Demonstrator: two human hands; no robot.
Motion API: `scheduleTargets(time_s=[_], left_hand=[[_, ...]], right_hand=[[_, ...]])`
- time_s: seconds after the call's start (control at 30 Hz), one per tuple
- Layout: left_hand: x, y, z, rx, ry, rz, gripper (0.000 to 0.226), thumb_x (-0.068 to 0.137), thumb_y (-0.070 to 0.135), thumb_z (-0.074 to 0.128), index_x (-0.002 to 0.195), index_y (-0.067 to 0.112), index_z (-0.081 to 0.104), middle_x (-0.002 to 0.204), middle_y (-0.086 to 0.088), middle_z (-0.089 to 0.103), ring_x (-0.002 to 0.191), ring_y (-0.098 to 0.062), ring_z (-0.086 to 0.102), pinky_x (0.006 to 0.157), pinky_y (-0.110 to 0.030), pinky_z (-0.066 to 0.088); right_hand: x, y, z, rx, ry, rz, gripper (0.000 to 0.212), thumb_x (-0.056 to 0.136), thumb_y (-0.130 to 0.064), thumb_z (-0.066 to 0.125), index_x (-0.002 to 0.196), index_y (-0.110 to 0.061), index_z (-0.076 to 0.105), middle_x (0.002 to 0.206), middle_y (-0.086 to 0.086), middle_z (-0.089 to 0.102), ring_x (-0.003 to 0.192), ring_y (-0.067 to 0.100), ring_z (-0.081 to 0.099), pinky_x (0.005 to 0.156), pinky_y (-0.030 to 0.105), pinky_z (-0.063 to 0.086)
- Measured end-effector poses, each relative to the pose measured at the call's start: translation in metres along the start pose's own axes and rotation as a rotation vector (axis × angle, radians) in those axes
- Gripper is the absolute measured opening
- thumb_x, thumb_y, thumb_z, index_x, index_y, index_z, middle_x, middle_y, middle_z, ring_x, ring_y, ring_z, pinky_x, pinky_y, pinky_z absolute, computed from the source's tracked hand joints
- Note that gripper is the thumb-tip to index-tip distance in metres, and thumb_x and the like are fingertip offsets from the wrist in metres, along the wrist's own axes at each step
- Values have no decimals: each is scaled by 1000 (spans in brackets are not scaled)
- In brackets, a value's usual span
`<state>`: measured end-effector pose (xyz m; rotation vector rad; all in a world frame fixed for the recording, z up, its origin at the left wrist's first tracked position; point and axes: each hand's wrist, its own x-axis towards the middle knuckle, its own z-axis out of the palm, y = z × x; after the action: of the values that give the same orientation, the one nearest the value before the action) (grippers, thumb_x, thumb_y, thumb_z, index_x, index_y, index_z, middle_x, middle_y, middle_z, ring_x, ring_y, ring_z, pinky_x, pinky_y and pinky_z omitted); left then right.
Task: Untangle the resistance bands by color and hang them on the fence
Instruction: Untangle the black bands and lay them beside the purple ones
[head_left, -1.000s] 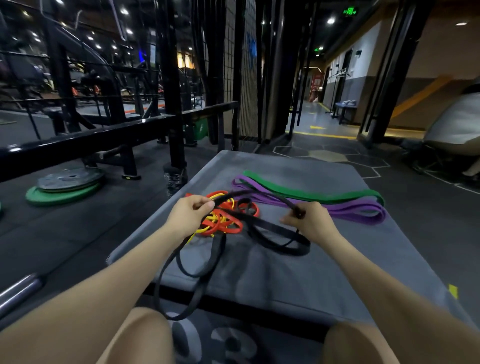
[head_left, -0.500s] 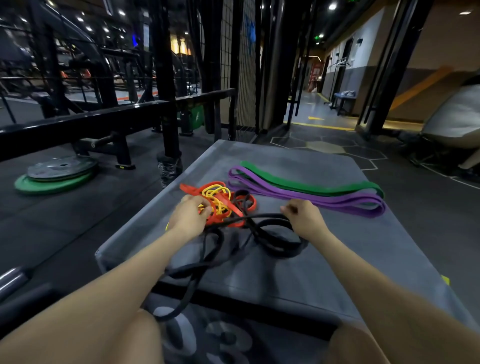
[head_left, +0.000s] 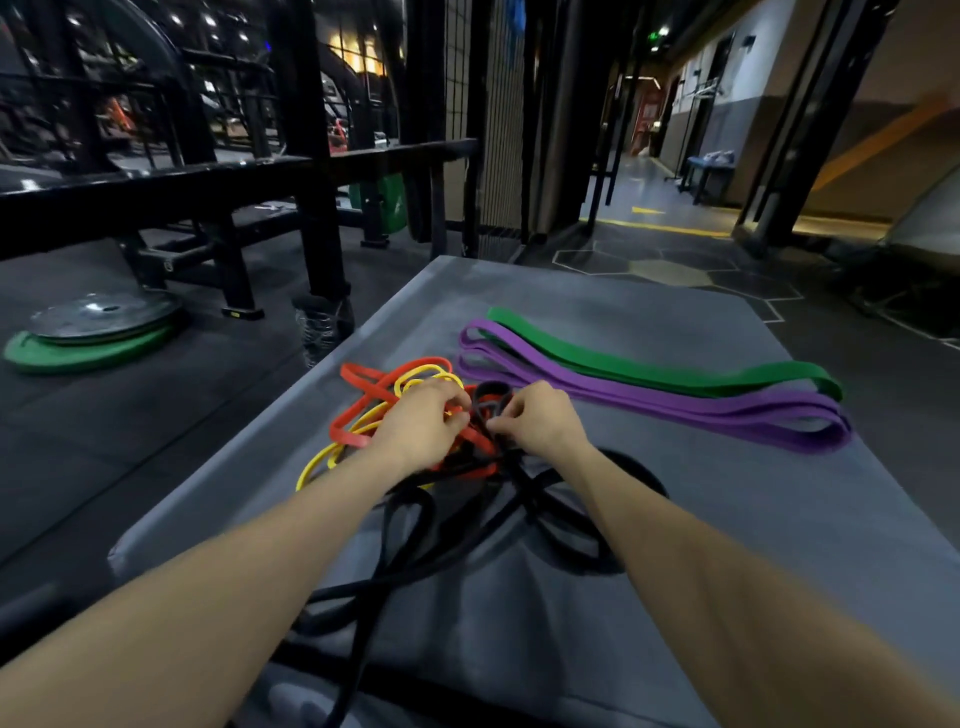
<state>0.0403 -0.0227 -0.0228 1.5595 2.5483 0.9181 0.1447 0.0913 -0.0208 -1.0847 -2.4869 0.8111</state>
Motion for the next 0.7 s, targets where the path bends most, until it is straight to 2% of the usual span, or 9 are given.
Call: scheduleTargets(time_s=[0.1, 0.17, 0.27, 0.37, 0.5, 0.57, 0.6, 0.63, 0.7], left_hand=[[-1, -3, 4, -23, 18, 5, 18, 91, 19, 56, 104, 12, 65, 108, -2, 62, 103, -18, 56, 80, -20, 36], [-3, -5, 4, -51, 14, -16, 16, 91, 19, 55, 102, 12, 65, 103, -2, 64, 97, -19, 59, 76, -23, 39], [-6, -5, 1, -92, 22, -33, 14, 91, 18, 55, 99, 12, 65, 101, -1, 65, 93, -17, 59, 81, -27, 45], [-6, 4, -10, -172, 86, -48, 17, 93, 19, 53, 102, 10, 64, 99, -1, 65, 90, -14, 57, 78, -23, 41], [-1, 28, -34, -341, 148, -114, 22, 97, 22, 45, 104, 10, 62, 100, -7, 67, 95, -22, 61, 86, -32, 47], [1, 46, -49, -447, 154, -121, 21, 99, 21, 40, 100, 14, 60, 101, -8, 65, 99, -25, 62, 91, -39, 49], [1, 55, -56, -508, 163, -115, 22, 100, 19, 38, 102, 13, 59, 101, -8, 64, 96, -25, 63, 89, -39, 51], [0, 66, -65, -572, 168, -113, 25, 101, 17, 35, 108, 9, 58, 102, -8, 62, 89, -21, 63, 82, -32, 53], [-4, 88, -82, -708, 147, -115, 29, 102, 15, 32, 115, 4, 55, 101, -8, 61, 72, -7, 60, 58, -13, 49]], right_hand=[[6, 2, 9, -27, -38, 51, 21, 73, -27, 74, 79, -8, 70, 83, 11, 70, 82, 26, 67, 72, 34, 54], [5, 2, 10, -38, -17, 67, 16, 73, -22, 70, 81, -8, 69, 87, 11, 70, 84, 27, 67, 76, 36, 55], [-5, 0, 3, -51, 60, 62, 11, 75, -19, 65, 77, -9, 69, 84, 11, 69, 82, 29, 65, 73, 34, 53], [-17, -6, -13, 1, 154, 8, 15, 77, -16, 62, 67, -6, 65, 74, 14, 66, 73, 34, 59, 65, 32, 49], [-40, -20, -43, 118, 269, -113, 10, 80, -14, 62, 81, -6, 68, 85, 13, 69, 83, 30, 63, 75, 39, 54], [-54, -28, -59, 166, 290, -174, 9, 82, -15, 63, 87, -9, 68, 87, 9, 68, 84, 25, 62, 76, 35, 52], [-60, -32, -67, 178, 286, -200, 9, 83, -14, 62, 88, -9, 67, 85, 7, 66, 81, 23, 61, 72, 31, 49], [-66, -35, -75, 181, 281, -226, 8, 84, -13, 61, 89, -9, 66, 82, 5, 64, 78, 20, 59, 67, 28, 44], [-76, -43, -92, 185, 278, -281, 8, 85, -11, 60, 89, -7, 64, 79, 3, 59, 75, 17, 54, 62, 25, 35]])
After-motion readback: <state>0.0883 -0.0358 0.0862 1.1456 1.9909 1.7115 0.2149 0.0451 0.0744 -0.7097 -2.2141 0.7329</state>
